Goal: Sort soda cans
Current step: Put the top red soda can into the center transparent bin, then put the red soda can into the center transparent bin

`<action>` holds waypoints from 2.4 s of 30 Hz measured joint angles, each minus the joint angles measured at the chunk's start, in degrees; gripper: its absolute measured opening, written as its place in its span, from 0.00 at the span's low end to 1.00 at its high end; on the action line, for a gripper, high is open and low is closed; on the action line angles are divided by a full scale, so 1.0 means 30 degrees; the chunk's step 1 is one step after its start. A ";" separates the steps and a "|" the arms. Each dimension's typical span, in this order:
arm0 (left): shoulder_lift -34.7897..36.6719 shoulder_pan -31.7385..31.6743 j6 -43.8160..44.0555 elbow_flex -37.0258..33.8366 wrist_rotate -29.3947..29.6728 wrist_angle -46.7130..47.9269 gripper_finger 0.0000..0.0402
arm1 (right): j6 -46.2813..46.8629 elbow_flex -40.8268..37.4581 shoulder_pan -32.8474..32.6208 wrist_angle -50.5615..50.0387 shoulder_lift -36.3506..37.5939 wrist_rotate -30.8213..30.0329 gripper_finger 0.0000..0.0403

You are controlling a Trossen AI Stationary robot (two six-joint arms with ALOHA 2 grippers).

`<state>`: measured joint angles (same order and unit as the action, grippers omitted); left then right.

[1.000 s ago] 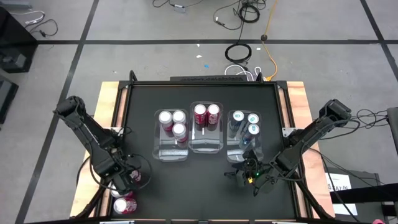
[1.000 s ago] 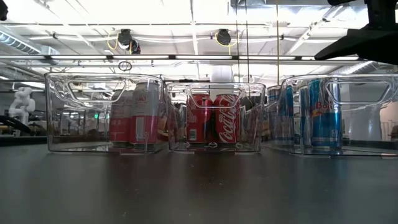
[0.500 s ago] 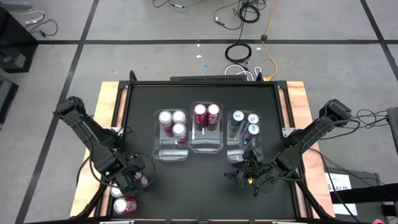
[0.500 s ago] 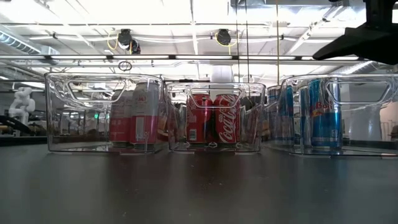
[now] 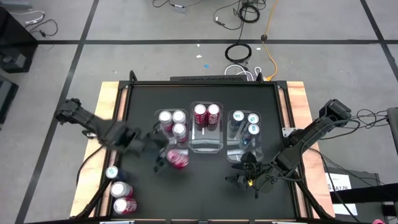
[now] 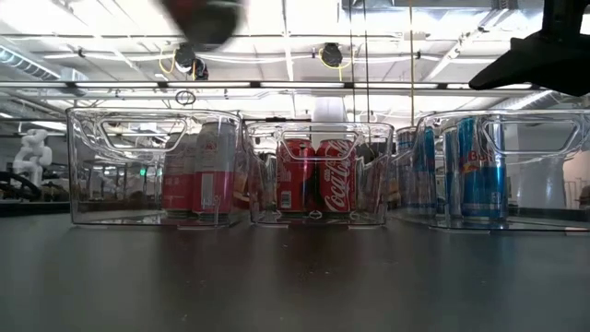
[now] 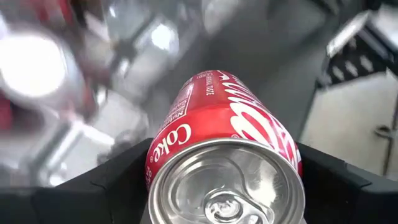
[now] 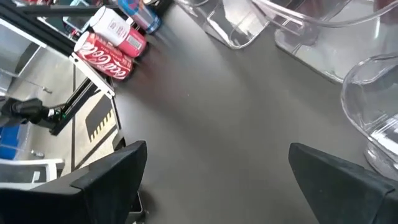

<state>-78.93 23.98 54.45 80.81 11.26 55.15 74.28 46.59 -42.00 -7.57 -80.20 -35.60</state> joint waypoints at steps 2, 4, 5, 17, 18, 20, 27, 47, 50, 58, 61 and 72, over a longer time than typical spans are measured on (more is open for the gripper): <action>-0.0807 -0.1544 -0.1801 0.1027 -0.0006 -0.0400 0.81 | -0.0106 0.0000 0.0000 -0.0007 0.0000 0.0021 0.95; -0.1789 -0.3022 -0.3534 0.2163 -0.0420 -0.0423 0.81 | -0.0406 0.0000 0.0000 -0.0007 0.0000 0.0040 0.95; -0.2357 -0.3729 -0.4366 0.2715 -0.0831 -0.0354 0.81 | -0.0560 0.0000 0.0000 -0.0007 0.0000 0.0040 0.95; -0.9890 -0.9058 -0.9809 0.8315 -0.4608 0.0841 0.81 | -0.1492 0.0000 0.0000 -0.0097 0.0000 0.0994 0.95; -1.0489 -0.9229 -0.9942 0.8764 -0.4706 0.1070 0.81 | -0.1499 0.0000 0.0007 -0.0119 0.0000 0.0994 0.95; -1.1468 -0.9473 -1.0353 0.9555 -0.4763 0.1513 0.81 | -0.1610 0.0000 0.0001 -0.0153 0.0000 0.0994 0.95; -1.4214 -1.0236 -1.0916 1.2042 -0.4758 0.2191 0.81 | -0.2003 0.0000 0.0006 -0.0168 0.0000 0.0987 0.95; -1.6432 -1.0704 -1.1275 1.3887 -0.3508 0.3238 0.81 | -0.2074 0.0000 0.0000 -0.0816 0.0007 0.0980 0.95; -1.6432 -1.0641 -1.1268 1.3887 -0.3501 0.2983 0.82 | -0.2060 -0.0003 0.0000 -0.0816 0.0007 0.0980 0.95; -1.6387 -1.0577 -1.1254 1.3914 -0.3638 0.2565 0.88 | -0.2002 0.0000 -0.0025 -0.0816 0.0007 0.0980 0.95; -1.6351 -1.0563 -1.1268 1.3924 -0.3531 0.2384 0.89 | -0.2002 0.0000 -0.0029 -0.0809 0.0007 0.0980 0.95; -1.6359 -1.0598 -1.1261 1.3924 -0.3724 0.0876 0.89 | -0.1994 0.0000 -0.0029 -0.0794 0.0007 0.1053 0.95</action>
<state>-128.01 -7.81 20.67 122.58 0.09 57.78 68.29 46.59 -42.09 -9.96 -80.18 -32.45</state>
